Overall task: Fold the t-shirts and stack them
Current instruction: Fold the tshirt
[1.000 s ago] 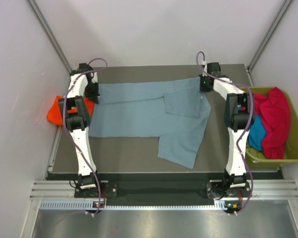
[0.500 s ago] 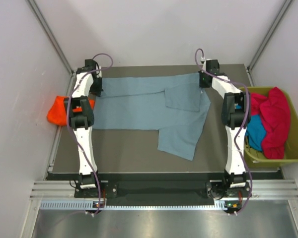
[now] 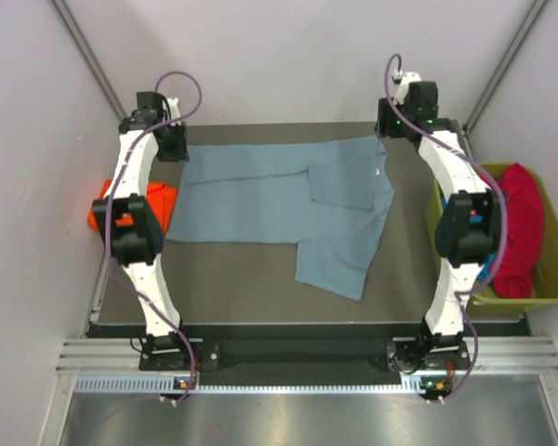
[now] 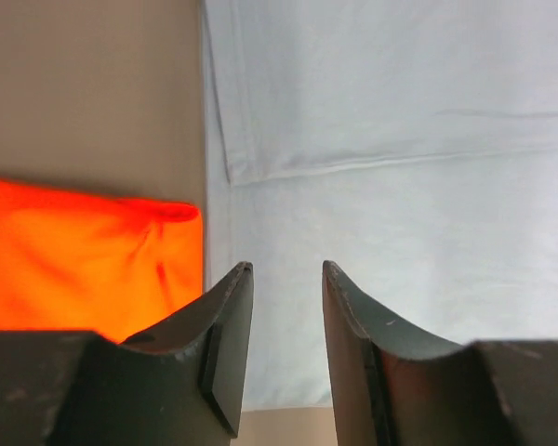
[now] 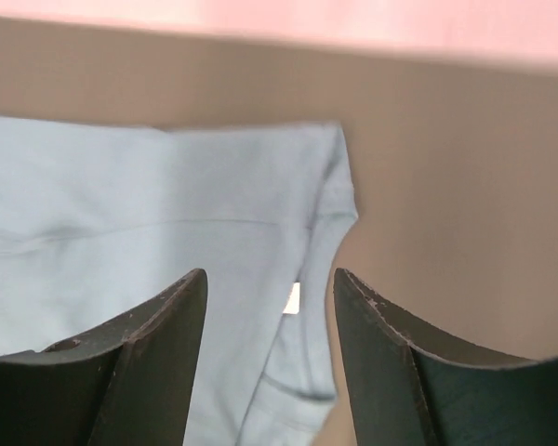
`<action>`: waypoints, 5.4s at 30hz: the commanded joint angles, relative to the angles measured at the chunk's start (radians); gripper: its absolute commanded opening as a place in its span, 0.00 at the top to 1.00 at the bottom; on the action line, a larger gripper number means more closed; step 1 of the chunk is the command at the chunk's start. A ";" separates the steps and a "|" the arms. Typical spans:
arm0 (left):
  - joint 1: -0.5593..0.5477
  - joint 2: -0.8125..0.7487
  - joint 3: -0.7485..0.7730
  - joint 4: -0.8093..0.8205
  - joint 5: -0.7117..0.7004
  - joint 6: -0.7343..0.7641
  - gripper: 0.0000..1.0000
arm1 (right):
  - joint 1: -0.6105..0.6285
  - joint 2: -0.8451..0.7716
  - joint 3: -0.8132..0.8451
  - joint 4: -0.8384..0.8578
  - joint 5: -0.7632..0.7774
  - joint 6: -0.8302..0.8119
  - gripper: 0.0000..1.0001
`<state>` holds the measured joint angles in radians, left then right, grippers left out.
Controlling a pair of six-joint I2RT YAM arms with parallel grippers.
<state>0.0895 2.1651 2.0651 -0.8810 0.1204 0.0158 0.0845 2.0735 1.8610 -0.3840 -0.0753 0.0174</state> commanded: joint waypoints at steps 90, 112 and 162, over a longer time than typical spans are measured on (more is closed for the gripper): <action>0.227 -0.591 -0.806 0.146 0.051 -0.140 0.65 | 0.718 -0.764 -1.100 -0.405 -0.110 -0.870 0.62; 0.234 -0.574 -0.858 0.111 0.071 -0.140 0.66 | 0.727 -0.627 -1.129 -0.250 -0.129 -0.850 0.99; 0.288 -0.261 -0.693 0.016 0.191 -0.155 1.00 | 0.598 -0.826 -0.956 -0.342 -0.031 -0.767 1.00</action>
<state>0.3733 1.9774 1.3777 -0.8433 0.2699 -0.1558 0.7124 1.2724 0.8948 -0.7460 -0.1123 -0.7555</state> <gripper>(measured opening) 0.030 0.011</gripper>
